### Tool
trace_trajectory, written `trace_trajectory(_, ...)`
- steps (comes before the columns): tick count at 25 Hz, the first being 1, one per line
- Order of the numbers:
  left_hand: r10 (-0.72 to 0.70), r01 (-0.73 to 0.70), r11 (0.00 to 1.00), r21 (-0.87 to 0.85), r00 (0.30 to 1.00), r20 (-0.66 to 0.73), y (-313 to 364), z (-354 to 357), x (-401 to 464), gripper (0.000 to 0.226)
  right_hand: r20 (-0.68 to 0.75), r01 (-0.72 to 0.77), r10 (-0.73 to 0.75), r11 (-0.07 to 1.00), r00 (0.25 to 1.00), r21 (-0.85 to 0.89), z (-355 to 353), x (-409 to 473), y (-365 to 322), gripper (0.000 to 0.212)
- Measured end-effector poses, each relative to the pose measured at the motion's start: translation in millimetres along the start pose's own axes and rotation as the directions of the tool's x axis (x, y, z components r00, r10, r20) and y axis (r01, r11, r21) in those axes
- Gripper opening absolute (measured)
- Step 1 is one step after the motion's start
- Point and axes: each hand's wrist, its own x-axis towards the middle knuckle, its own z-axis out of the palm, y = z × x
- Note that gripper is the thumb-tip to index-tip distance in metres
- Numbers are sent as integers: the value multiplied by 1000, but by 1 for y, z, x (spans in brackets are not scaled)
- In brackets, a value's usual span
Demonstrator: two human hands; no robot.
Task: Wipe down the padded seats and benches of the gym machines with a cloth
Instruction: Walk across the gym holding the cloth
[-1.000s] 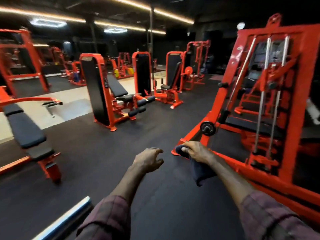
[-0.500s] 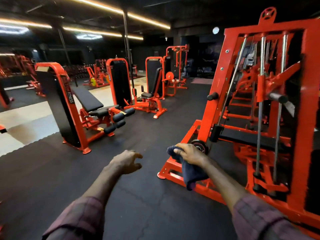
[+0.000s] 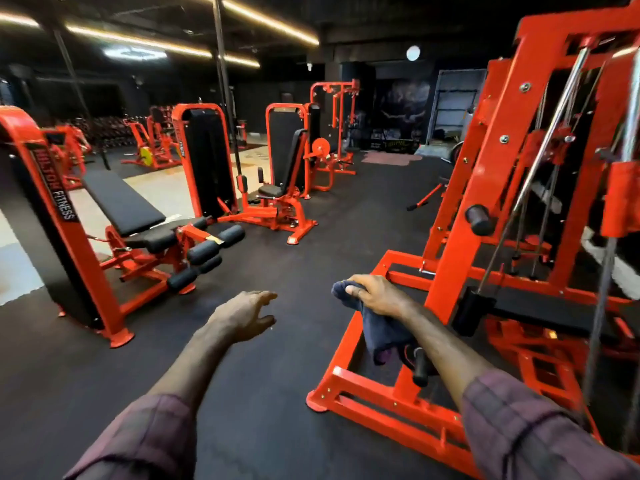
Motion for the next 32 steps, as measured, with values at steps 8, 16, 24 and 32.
trace_trajectory(8, 126, -126, 991, 50, 992, 17, -119, -56, 278, 63, -108, -102, 104, 994, 989, 25, -8, 255, 36, 20)
trace_trajectory(16, 219, -220, 975, 16, 975, 46, -221, -57, 585, 67, -149, -161, 171, 984, 974, 77, 3, 519, 131, 20)
trace_trajectory(24, 277, -274, 961, -43, 958, 70, -282, -75, 869, 64, -150, -237, 249, 967, 957, 98, -21, 784, 194, 21)
trace_trajectory(32, 407, -402, 913, -67, 908, 99, -341, -63, 1190, 66, -212, -301, 320, 946, 923, 119, -28, 1053, 309, 18)
